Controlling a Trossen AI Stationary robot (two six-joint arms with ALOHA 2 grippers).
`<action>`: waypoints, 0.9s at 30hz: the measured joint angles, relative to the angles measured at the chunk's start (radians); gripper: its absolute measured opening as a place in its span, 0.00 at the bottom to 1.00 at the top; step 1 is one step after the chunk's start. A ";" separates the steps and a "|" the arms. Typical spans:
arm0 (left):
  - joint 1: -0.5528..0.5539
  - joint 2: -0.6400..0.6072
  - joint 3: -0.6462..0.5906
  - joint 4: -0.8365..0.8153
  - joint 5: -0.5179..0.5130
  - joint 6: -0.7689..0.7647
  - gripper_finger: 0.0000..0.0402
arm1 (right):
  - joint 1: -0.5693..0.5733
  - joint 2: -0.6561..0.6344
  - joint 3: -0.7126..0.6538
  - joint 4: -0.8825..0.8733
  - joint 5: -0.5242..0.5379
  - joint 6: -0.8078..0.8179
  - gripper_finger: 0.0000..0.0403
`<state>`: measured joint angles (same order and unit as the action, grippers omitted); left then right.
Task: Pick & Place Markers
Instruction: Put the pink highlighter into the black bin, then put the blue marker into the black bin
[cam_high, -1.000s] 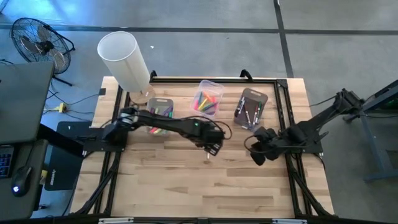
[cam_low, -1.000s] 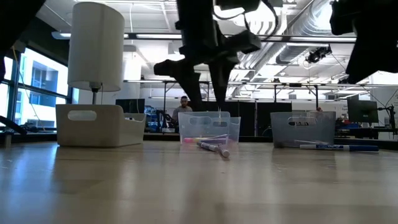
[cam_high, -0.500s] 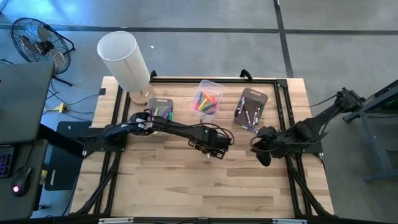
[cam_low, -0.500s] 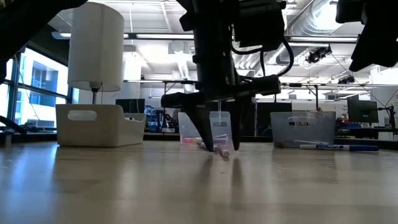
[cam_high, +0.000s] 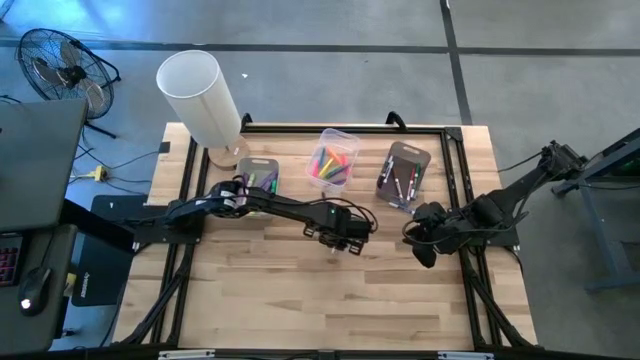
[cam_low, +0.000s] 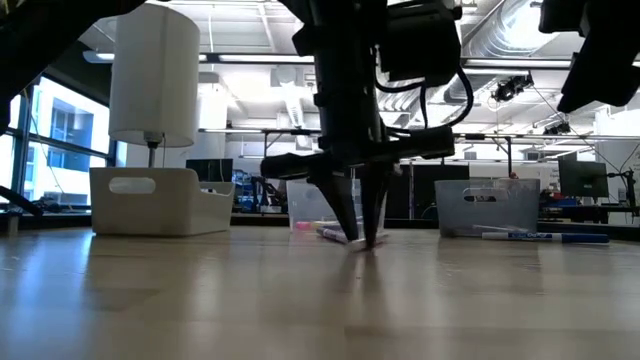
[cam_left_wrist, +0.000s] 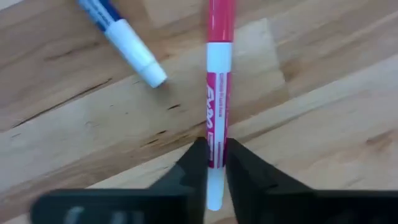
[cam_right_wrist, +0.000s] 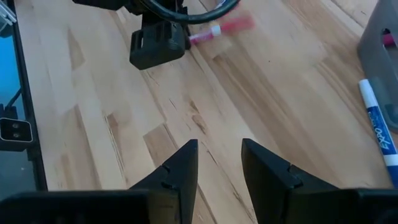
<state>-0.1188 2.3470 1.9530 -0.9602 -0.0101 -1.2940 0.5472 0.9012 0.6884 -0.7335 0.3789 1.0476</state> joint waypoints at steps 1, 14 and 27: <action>0.000 0.000 0.000 0.006 0.001 0.009 0.08 | 0.000 0.000 0.000 0.000 0.001 -0.006 0.28; -0.052 -0.007 0.113 0.102 0.079 0.264 0.01 | -0.004 0.000 0.000 0.002 0.031 0.020 0.28; -0.052 -0.149 0.303 -0.030 -0.192 0.427 0.00 | -0.004 0.000 0.000 -0.006 -0.041 0.025 0.28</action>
<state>-0.1711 2.1983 2.2555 -0.9906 -0.2016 -0.8668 0.5430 0.9012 0.6888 -0.7397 0.3379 1.0728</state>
